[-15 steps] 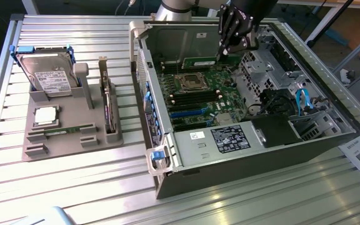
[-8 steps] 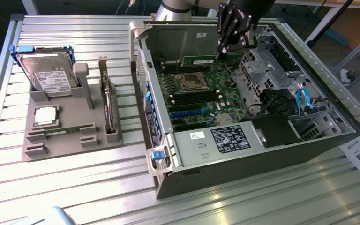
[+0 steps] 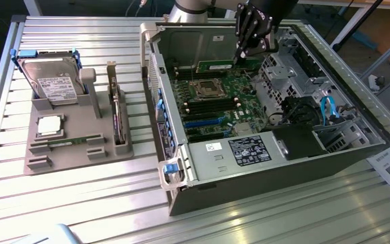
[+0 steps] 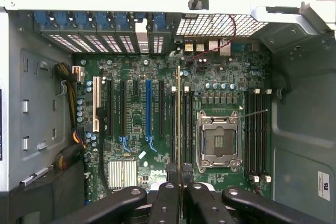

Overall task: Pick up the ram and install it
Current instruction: 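Insert the ram into the slot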

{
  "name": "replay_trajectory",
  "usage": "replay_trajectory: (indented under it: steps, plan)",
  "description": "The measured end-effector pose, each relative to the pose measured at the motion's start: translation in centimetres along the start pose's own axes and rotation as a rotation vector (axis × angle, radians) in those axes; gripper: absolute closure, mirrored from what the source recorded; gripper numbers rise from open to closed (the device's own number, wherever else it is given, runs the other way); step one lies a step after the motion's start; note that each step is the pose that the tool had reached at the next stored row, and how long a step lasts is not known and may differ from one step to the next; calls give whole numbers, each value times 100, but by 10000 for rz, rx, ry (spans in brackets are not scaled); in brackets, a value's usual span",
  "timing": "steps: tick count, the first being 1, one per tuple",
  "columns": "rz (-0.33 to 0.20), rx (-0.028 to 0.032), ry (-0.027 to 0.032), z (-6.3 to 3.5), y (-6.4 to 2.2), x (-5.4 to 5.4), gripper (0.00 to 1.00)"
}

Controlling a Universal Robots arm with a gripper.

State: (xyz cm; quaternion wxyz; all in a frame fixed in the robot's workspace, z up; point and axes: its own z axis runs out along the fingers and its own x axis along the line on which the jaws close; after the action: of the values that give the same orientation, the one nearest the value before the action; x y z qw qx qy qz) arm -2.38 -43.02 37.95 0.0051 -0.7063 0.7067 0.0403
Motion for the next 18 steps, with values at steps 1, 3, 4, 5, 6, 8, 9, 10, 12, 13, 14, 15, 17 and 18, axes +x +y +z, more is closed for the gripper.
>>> replay_trajectory:
  steps: [1,3,4,5,6,8,9,10,12,13,14,15,17,18]
  plan:
    - [0,0,0,0,0,0,88]
    - [0,0,0,4,0,0,88]
    - [0,0,0,9,-1,0,88]
    - [0,1,1,21,-1,1,88]
    - [0,1,0,51,-3,3,88]
    - [0,9,1,124,-6,8,88]
    - [-1,13,0,152,-8,10,88]
    - [-1,16,0,188,-9,12,88]
    - [-1,21,0,226,-11,15,88]
    - [-1,22,0,243,-12,16,88]
    - [-2,24,-1,264,-13,17,88]
    - [-1,24,0,289,-14,19,88]
    - [-1,28,0,330,-16,21,88]
    - [-2,36,0,354,-18,23,88]
